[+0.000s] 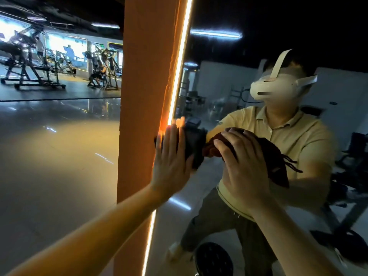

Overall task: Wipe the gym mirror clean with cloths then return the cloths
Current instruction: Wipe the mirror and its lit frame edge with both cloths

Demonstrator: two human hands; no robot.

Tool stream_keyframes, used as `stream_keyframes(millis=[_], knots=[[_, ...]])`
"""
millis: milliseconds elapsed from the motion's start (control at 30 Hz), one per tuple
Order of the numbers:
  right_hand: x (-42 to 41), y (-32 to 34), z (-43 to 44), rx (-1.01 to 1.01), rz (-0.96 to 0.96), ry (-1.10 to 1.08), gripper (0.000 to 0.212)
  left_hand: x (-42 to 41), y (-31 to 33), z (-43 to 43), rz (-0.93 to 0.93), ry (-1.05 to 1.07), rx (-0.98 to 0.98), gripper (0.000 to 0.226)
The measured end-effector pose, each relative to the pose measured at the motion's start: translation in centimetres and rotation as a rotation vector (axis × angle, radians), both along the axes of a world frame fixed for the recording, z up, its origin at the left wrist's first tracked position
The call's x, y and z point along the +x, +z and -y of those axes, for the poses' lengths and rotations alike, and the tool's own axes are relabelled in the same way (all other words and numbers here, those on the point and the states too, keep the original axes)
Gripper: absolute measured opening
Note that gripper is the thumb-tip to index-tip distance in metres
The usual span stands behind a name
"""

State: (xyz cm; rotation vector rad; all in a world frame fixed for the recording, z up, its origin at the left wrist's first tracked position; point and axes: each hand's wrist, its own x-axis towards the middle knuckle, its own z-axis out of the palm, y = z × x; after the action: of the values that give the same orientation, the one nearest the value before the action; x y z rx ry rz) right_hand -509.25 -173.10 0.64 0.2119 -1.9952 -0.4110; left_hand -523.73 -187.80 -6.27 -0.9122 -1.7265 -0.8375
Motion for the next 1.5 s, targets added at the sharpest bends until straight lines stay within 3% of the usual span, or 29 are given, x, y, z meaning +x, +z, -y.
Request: stream_keyframes(millis=[100, 167, 300, 400, 500, 600, 767, 833, 967, 1133, 1233, 1300, 1400, 1500], knots=[[0.7, -0.1, -0.2, -0.077, -0.054, -0.002, 0.042, -0.7, 9.6, -1.3, -0.123, 0.053, 0.131, 0.064], [1.1, -0.4, -0.7, -0.082, -0.089, -0.016, 0.042, -0.9, 9.8, -2.4, -0.249, 0.042, 0.151, 0.058], [1.1, -1.3, -1.5, 0.021, -0.079, -0.022, 0.040, -0.8, -1.7, -2.5, -0.206, -0.088, 0.141, 0.059], [0.7, -1.7, -1.4, 0.026, -0.095, -0.023, 0.036, -0.8, -11.8, 0.1, -0.093, -0.090, -0.032, 0.077], [0.6, -1.9, -1.3, 0.029, -0.095, -0.029, 0.035, 0.7, -16.0, 2.3, 0.011, -0.161, -0.162, 0.067], [0.8, -2.1, -1.2, -0.013, -0.070, -0.008, 0.037, 1.0, -12.3, 2.7, 0.042, -0.233, -0.155, 0.061], [1.9, -3.3, 0.1, -0.187, -0.043, 0.017, 0.041, 0.3, 2.2, -0.5, -0.008, -0.229, 0.108, 0.061], [2.8, -4.4, 0.1, -0.215, -0.025, 0.002, 0.041, 0.5, 3.9, -1.8, -0.025, -0.277, 0.123, 0.045], [3.8, -6.6, -0.2, -0.215, 0.009, -0.007, 0.039, 0.6, -4.1, -1.5, -0.103, -0.287, -0.007, 0.020], [2.9, -10.5, -0.8, -0.144, 0.020, 0.032, 0.032, -0.5, -21.3, 2.7, -0.114, -0.203, -0.324, 0.018], [1.7, -13.0, -0.8, -0.070, 0.015, 0.010, 0.031, -1.0, -25.0, 3.9, -0.088, -0.198, -0.386, 0.021], [1.5, -13.7, -0.6, -0.079, 0.006, 0.019, 0.036, -0.2, -21.6, 3.1, -0.112, -0.211, -0.317, 0.019], [1.9, -13.3, -0.3, -0.128, -0.025, -0.008, 0.050, -0.2, -11.2, 0.8, -0.143, -0.247, -0.055, 0.023], [2.5, -11.6, -0.8, -0.207, -0.160, -0.048, 0.053, -0.5, -2.6, -1.8, -0.137, -0.261, 0.148, 0.028]])
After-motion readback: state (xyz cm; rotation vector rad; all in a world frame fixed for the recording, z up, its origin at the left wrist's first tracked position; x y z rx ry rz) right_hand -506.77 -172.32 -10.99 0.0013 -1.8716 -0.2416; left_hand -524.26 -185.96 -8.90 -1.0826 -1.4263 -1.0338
